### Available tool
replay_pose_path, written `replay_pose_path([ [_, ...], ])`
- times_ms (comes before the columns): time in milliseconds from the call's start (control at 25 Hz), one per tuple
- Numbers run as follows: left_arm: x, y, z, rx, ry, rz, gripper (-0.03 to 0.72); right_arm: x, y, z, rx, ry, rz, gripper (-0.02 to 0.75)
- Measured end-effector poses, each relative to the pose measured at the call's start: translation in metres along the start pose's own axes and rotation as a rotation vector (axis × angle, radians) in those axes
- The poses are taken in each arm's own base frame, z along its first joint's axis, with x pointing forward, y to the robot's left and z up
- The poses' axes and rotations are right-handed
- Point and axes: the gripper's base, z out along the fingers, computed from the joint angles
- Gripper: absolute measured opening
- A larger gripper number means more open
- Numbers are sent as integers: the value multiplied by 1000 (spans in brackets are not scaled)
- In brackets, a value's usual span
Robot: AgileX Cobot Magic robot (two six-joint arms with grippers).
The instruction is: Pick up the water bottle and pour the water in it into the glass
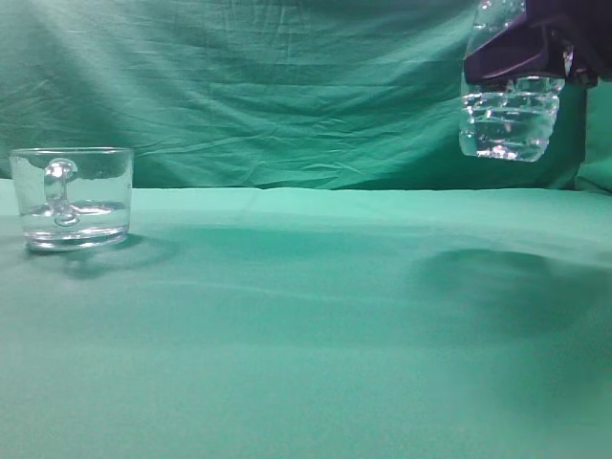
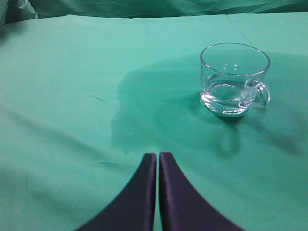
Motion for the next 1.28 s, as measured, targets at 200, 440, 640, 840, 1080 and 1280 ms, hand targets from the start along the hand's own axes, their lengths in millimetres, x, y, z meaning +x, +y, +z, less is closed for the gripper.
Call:
replay_pose_path([
  [200, 0, 0, 0, 0, 0, 0, 0, 29, -1, 10, -44, 8, -10, 254],
  [440, 0, 0, 0, 0, 0, 0, 0, 52, 2, 19, -59, 38, -24, 254],
  [640, 0, 0, 0, 0, 0, 0, 0, 54, 2, 21, -41, 19, -8, 254],
  [840, 0, 0, 0, 0, 0, 0, 0, 55, 3, 21, -54, 22, -19, 407],
  [1080, 0, 0, 0, 0, 0, 0, 0, 50, 5, 20, -73, 24, 3, 643],
  [1280, 0, 0, 0, 0, 0, 0, 0, 20, 7, 13, -67, -45, -11, 670],
])
